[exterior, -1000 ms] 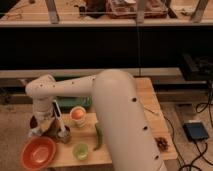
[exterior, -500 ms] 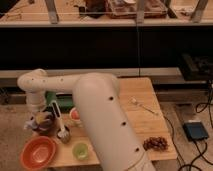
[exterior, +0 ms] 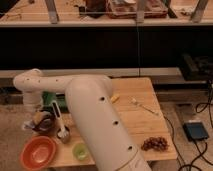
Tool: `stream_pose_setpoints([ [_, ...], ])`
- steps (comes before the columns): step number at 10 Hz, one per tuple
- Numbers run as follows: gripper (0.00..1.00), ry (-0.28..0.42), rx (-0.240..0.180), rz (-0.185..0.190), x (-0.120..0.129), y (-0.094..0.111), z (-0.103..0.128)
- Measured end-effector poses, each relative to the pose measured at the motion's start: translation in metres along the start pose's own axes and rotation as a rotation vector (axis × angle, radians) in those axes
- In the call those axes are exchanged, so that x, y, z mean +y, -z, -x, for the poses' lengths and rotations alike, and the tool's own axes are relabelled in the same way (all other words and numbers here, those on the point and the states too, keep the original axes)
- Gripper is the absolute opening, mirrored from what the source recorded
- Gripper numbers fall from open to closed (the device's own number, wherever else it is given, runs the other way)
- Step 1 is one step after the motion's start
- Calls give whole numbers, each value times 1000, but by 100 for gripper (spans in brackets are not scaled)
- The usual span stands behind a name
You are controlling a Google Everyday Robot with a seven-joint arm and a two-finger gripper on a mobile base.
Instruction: Wipe purple bowl with towel
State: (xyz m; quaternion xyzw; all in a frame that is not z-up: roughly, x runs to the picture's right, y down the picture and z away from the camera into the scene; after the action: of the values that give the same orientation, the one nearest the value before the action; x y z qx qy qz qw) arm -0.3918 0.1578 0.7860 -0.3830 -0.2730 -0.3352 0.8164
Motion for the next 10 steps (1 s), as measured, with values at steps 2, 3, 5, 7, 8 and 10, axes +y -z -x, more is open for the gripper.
stream_pose_setpoints([
  [2, 0, 28, -7, -2, 1, 0, 15],
  [3, 0, 47, -15, -1, 6, -1, 29],
  [5, 0, 59, -31, 9, 19, -4, 47],
  [7, 0, 39, -42, 12, 32, -4, 47],
  [8, 0, 13, -42, 6, 43, -1, 43],
  [10, 0, -61, -25, -4, 68, 10, 19],
])
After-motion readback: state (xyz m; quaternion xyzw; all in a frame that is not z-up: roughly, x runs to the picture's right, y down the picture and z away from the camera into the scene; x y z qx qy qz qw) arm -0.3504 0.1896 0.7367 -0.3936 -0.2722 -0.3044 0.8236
